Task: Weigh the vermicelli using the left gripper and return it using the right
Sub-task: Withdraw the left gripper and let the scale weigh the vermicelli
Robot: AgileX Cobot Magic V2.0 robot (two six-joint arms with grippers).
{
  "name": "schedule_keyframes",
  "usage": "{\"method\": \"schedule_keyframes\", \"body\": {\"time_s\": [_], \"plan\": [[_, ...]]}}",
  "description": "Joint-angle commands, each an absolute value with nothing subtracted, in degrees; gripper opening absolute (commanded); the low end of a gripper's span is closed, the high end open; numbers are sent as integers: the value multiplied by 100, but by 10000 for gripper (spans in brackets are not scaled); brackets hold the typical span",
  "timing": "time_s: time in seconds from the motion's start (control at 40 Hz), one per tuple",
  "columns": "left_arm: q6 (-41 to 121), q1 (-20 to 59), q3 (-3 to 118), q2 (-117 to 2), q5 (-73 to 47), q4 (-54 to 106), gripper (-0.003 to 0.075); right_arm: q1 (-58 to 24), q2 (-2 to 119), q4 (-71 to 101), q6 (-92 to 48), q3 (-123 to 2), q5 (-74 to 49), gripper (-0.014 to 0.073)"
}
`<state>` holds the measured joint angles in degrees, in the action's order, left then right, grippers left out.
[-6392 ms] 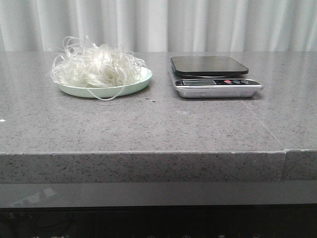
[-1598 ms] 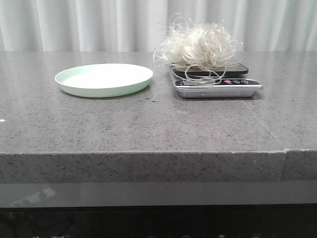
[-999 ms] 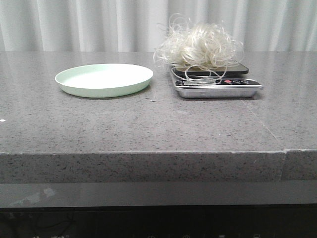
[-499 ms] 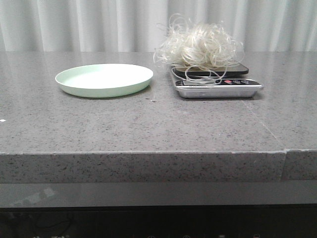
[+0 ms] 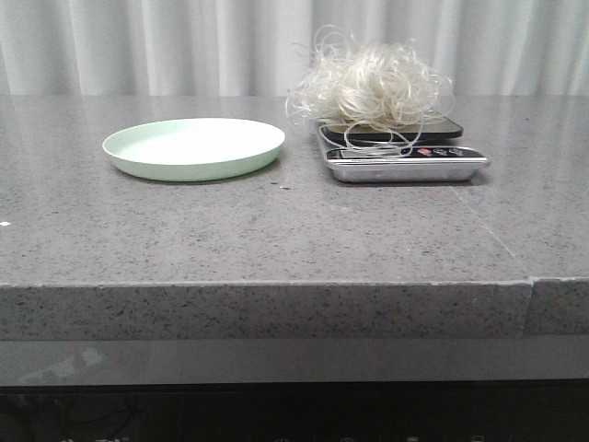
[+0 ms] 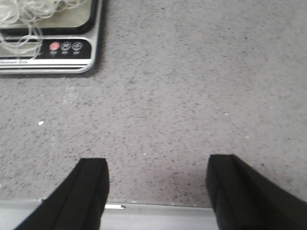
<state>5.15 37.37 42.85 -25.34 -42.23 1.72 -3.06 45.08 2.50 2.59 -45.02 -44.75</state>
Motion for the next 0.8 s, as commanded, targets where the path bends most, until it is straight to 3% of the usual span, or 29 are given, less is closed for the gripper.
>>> {"method": "schedule_keyframes", "body": {"time_s": [0.0,0.474,0.774], "plan": [[473,3743,4437,-2565,-3760,253,439,-500,4661,514,-163,-4789,-4099,549],[473,3743,4437,-2565,-3760,253,439,-1800,6657,762,-510,-6539,-3838,549],[473,3743,4437,-2565,-3760,253,439,-1976,8170,961,-510,-8001,-3489,549]]}}
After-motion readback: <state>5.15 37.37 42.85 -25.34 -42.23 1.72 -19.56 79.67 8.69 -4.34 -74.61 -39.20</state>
